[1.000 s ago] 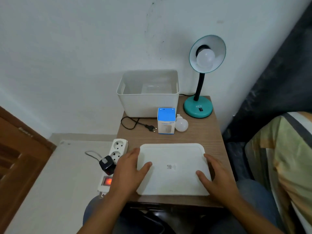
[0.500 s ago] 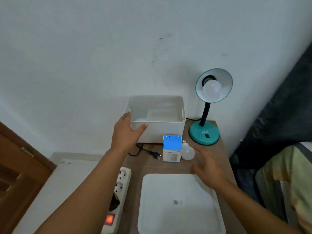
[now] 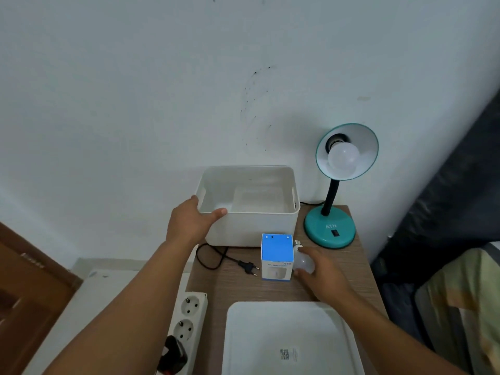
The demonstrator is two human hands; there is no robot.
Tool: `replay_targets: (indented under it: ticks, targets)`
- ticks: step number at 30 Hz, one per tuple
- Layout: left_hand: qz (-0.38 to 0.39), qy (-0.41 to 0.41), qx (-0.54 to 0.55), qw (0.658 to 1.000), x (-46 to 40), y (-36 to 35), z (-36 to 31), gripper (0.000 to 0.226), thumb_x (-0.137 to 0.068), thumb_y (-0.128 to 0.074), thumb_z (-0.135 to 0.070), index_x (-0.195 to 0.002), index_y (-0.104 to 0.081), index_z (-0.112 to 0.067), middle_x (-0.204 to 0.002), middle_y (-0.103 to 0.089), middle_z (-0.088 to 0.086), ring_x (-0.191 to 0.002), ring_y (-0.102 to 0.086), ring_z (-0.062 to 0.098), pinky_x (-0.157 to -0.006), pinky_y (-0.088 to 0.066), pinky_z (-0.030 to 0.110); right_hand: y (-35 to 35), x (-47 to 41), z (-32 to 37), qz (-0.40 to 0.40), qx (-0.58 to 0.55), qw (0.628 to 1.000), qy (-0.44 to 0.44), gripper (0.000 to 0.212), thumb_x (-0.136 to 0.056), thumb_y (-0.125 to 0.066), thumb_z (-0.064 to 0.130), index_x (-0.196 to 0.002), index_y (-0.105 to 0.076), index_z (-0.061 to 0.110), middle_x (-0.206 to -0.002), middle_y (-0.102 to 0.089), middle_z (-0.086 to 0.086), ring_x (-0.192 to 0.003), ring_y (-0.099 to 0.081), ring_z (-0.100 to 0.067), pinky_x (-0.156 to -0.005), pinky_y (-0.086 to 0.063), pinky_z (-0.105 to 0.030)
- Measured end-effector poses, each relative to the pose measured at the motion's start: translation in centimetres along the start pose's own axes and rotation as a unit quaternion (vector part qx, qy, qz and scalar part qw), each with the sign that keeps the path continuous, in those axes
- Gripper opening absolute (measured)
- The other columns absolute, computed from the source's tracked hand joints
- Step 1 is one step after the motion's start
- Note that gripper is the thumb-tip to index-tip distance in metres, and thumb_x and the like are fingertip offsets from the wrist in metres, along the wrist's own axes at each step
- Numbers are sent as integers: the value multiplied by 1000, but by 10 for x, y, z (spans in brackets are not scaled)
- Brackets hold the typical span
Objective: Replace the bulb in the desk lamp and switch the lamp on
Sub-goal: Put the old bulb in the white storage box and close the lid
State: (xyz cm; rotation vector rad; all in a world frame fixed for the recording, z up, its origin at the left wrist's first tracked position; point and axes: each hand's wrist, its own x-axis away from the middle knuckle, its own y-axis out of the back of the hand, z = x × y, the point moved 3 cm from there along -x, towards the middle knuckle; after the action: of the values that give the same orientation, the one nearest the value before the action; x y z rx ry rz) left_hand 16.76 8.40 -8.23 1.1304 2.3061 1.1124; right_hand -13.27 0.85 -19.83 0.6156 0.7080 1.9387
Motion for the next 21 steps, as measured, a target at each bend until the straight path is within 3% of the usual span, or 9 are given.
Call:
replay_targets:
  ticks: [5, 8, 12, 16, 21]
  targets:
    - [-1, 2, -17, 1000, -2, 4, -3, 88, -76, -72, -61, -140, -48, -6, -132, -61, 11, -117, -57, 29, -81, -45, 30, 16, 30, 3, -18, -35, 999, 6, 55, -81, -71, 37, -131, -48, 38, -129, -50, 17, -114, -52, -9, -93, -44, -25]
    - [-2, 0, -21, 1000, -3, 5, -4, 85, -76, -73, -60, -137, -51, -5, -129, -61, 12, -115, -58, 30, -78, -43, 29, 37, 52, 8, -26, -26, 999, 20, 53, -84, -69, 37, -130, -44, 43, -126, -42, 24, -107, -51, -4, -81, -42, -15]
    - [-7, 5, -25, 1000, -3, 5, -6, 84, -76, -74, -57, -136, -52, -2, -133, -59, 15, -120, -55, 33, -78, -41, 32, 67, 70, 24, -72, -22, 995, 63, 55, -78, -74, 35, -125, -47, 48, -124, -43, 33, -113, -48, 3, -96, -41, -19]
    - [-3, 13, -7, 1000, -3, 4, -5, 93, -73, -76, -60, -142, -46, -4, -139, -55, 14, -124, -53, 33, -91, -47, 38, 87, 71, 49, -101, -14, 988, 115, 54, -77, -75, 36, -123, -50, 50, -120, -46, 39, -116, -47, 9, -92, -41, -12]
    - [1, 11, 7, 1000, -6, 6, -5, 87, -71, -79, -58, -135, -53, -5, -130, -61, 14, -115, -58, 31, -76, -44, 29, 97, 50, 89, -123, -34, 980, 154, 53, -78, -75, 34, -125, -53, 44, -120, -50, 34, -113, -52, 2, -90, -46, -16]
